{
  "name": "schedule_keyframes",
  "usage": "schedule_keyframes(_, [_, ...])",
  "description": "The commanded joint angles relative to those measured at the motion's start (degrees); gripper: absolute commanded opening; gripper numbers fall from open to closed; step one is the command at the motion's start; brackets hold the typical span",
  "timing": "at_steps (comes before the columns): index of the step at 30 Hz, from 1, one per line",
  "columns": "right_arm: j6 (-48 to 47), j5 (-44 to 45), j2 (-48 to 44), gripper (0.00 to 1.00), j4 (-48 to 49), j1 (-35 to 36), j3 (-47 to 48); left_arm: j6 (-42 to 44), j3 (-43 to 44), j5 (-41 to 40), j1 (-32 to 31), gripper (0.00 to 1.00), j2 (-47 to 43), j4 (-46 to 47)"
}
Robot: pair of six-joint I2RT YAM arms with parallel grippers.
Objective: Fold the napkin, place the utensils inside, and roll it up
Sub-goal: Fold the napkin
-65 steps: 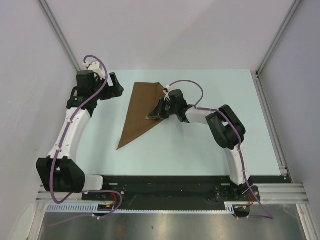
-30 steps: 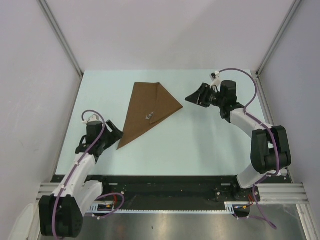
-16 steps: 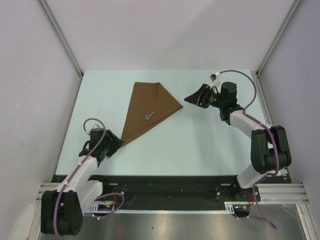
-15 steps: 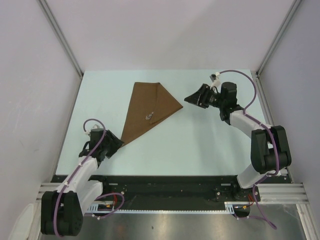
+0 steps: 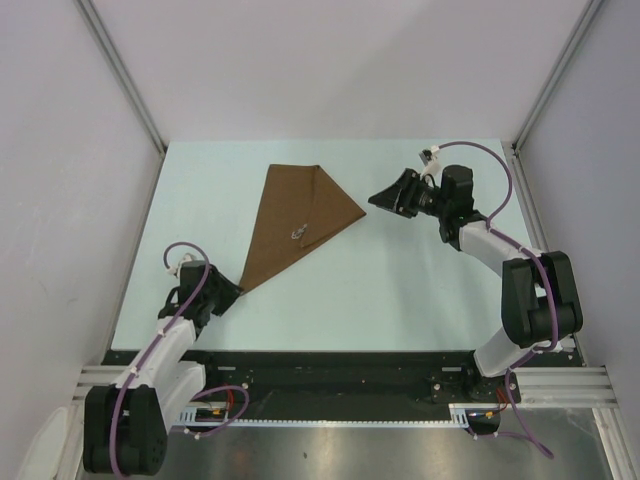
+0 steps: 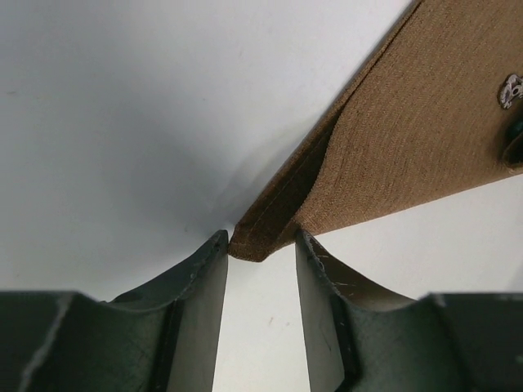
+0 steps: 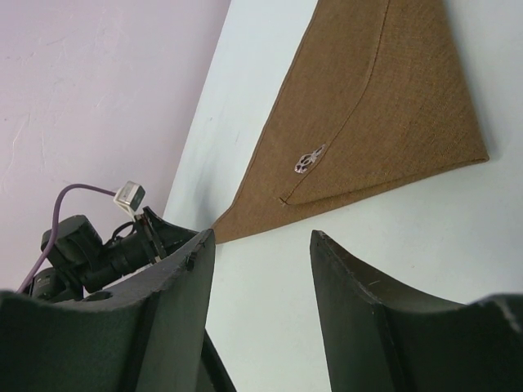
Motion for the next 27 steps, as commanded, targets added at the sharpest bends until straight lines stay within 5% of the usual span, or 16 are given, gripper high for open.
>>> schedule_keyframes(1, [0.4, -0.5, -2.0, 0.55, 2.1, -0.2, -0.2, -1.0, -1.0, -0.6, 0.6, 0.43, 0.6, 2.0])
schedule_keyframes(16, [-1.0, -0.1, -1.8, 0.55, 0.2, -0.2, -0.8, 2.7, -1.1, 1.2, 0.8, 0.21, 1.4, 6.5])
schedule_keyframes(20, [-1.1, 0.0, -1.7, 0.55, 0.0, -0.2, -1.2, 5.9, 0.0, 4.2, 0.8, 0.0, 1.3, 8.9])
schedule_keyframes(27, [-1.7, -0.3, -0.9, 0.55, -0.1, -0.1, -1.6, 12.4, 8.8, 8.2, 0.8, 0.0, 2.9, 10.7])
